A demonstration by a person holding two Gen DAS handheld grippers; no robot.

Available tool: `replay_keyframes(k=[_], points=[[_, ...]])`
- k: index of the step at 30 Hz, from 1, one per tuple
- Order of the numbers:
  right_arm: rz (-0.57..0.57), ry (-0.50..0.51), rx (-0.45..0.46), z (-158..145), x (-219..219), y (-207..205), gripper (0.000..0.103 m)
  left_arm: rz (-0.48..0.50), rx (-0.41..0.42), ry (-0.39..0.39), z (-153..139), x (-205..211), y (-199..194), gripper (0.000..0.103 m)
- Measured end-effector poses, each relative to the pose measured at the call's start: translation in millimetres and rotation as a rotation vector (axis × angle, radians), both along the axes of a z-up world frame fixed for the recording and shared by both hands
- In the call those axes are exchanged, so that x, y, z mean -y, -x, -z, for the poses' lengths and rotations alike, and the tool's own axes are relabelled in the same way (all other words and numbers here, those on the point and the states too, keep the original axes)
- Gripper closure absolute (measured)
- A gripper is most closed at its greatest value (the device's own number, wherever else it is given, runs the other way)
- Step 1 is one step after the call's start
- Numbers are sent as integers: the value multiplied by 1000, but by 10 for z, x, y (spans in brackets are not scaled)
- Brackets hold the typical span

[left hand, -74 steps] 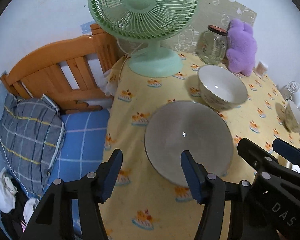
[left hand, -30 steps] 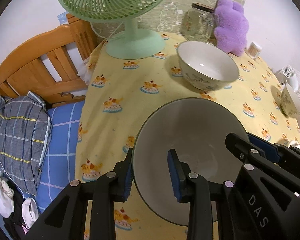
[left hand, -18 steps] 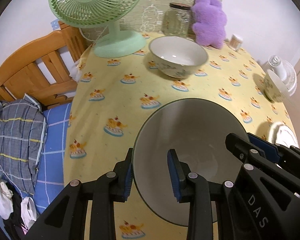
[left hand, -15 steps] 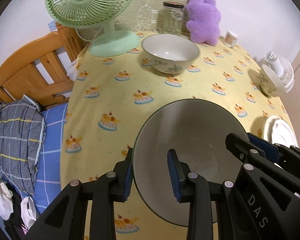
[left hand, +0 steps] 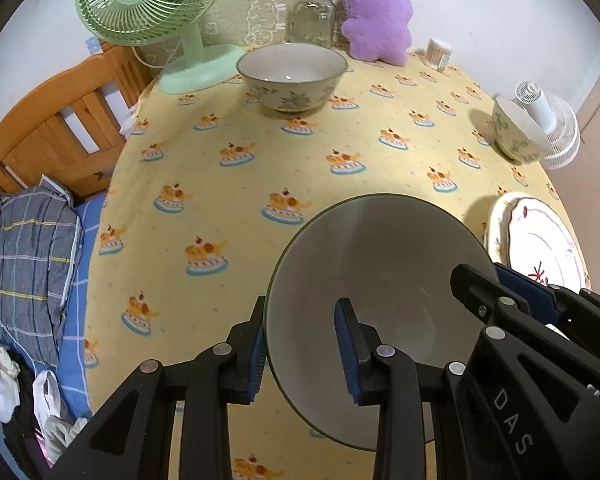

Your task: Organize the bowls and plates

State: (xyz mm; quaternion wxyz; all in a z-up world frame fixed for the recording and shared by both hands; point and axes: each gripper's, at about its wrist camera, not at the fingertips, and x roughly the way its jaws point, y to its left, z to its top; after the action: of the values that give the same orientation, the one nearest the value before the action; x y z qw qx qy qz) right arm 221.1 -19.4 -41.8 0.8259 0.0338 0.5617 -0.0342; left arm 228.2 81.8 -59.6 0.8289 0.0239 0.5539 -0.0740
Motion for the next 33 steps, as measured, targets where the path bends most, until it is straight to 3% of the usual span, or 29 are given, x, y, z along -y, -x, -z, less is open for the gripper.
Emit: replay_keyframes(k=[13,19,22,27,33], points=[[-27,-9,-54,158,277,98,78,-18,-53,-12,119,261,145,72],[-43,-11,-45,183,291,124,78,-28,-40,-31,117,277,186,72],[-42,-19,-45,184,300,121,77,-28,-42,-22,117,281,186,68],[-42,-59,-32,155,318,124,77,-12,-36,0,51,268,198,46],[-9,-84,-27,82,343,143,76,-1,-17,13,-60,194,209,30]])
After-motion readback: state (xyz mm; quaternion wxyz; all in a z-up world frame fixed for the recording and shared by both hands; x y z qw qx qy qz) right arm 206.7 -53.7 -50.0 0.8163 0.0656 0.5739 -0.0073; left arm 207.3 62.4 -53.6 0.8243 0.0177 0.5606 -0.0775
